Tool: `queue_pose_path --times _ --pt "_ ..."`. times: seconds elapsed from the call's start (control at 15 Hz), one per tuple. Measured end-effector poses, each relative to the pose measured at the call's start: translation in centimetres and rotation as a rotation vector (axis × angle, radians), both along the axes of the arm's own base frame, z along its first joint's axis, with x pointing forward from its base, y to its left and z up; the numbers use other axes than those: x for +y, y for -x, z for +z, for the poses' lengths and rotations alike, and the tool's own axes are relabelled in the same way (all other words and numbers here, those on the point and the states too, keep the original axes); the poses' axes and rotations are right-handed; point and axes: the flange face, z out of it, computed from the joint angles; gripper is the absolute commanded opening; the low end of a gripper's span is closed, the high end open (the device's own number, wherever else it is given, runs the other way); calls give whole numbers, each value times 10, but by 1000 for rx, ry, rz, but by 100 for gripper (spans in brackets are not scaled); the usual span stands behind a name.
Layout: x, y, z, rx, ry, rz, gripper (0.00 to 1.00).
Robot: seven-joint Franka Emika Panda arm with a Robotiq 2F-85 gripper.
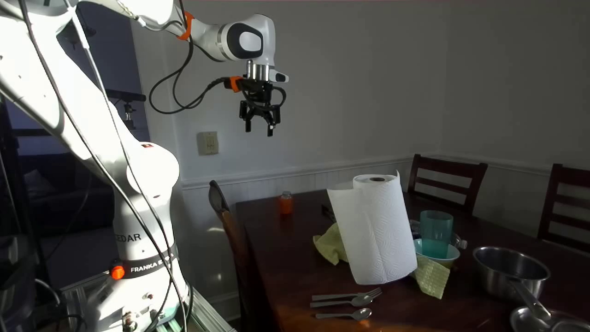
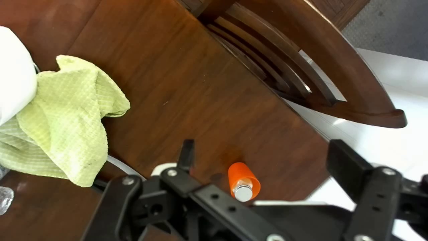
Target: Remove the jar from the orange cup and put it on the table.
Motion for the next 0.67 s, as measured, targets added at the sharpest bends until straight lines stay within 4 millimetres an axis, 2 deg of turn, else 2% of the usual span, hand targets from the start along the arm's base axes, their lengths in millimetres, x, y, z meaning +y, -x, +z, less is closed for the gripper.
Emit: queue_pose_path --times 0.4,0.53,0.67 --pt "2 0 -2 3 1 3 100" --pt "17 -4 -17 32 0 25 100" --pt "48 -10 -50 72 5 52 100"
